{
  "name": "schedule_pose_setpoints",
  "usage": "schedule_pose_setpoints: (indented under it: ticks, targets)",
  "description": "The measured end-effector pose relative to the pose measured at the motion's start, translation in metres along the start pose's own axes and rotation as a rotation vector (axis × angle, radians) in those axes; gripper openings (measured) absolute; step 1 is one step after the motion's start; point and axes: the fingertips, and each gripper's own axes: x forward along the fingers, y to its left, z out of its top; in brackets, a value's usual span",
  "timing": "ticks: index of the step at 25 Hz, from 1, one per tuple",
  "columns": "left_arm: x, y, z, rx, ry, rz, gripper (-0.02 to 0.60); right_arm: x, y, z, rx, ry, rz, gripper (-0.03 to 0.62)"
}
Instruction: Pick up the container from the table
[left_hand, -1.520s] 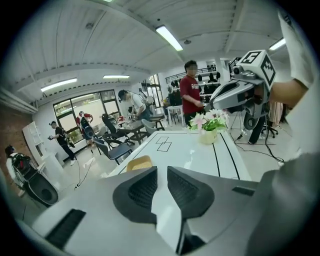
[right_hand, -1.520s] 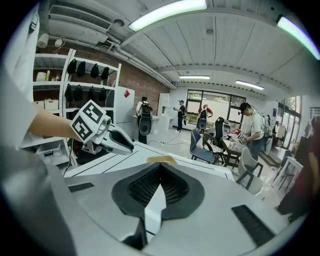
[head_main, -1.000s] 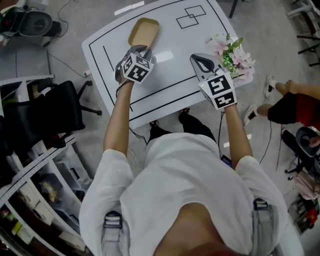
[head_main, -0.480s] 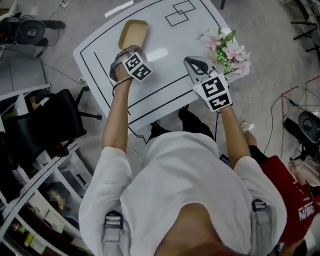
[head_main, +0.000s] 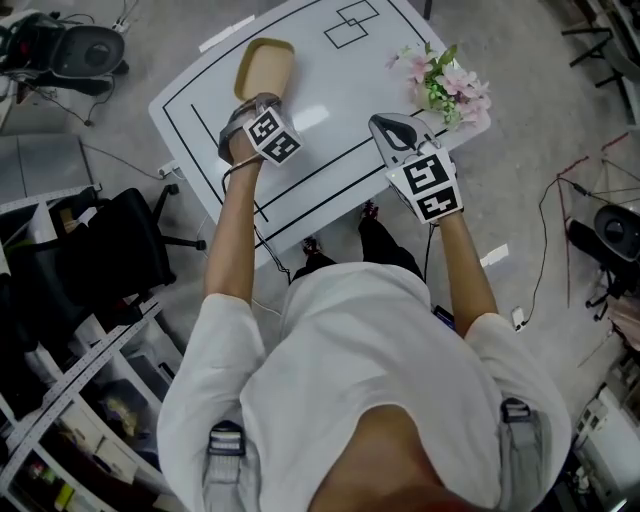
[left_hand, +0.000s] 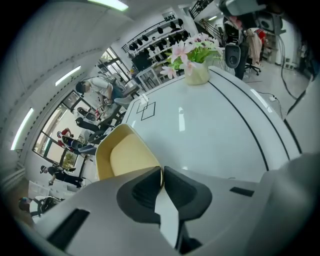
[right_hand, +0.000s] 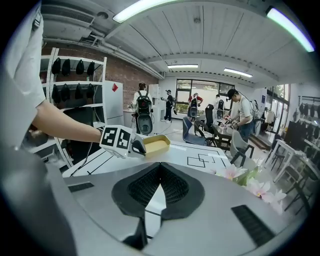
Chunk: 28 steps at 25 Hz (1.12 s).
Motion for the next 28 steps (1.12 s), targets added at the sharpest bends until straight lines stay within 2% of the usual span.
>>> schedule_pose_setpoints:
  ticks: [9,17,22,28]
  targets:
    - [-0.096,0.014,-0.023,-0.045,-0.169,0.078,0.035,-0.038,0.063,0.032,-0.017,-0.071,-0.123,0.015]
    - [-0.2,0.022,-0.058,-0.051,-0.292,0.17,0.034,-0.075,0.117,0.063,-0.051,-0.132,-0.232,0.015]
    - [-0.262,0.024,-0.063,-0.084,-0.366,0.224,0.034,-0.099,0.127,0.09,-0.092,-0.198,-0.271,0.015]
    - [-0.332,0.016,-0.049,-0.119,-0.45,0.291,0.034,-0.126,0.13,0.114,-0.167,-0.24,-0.27,0.015]
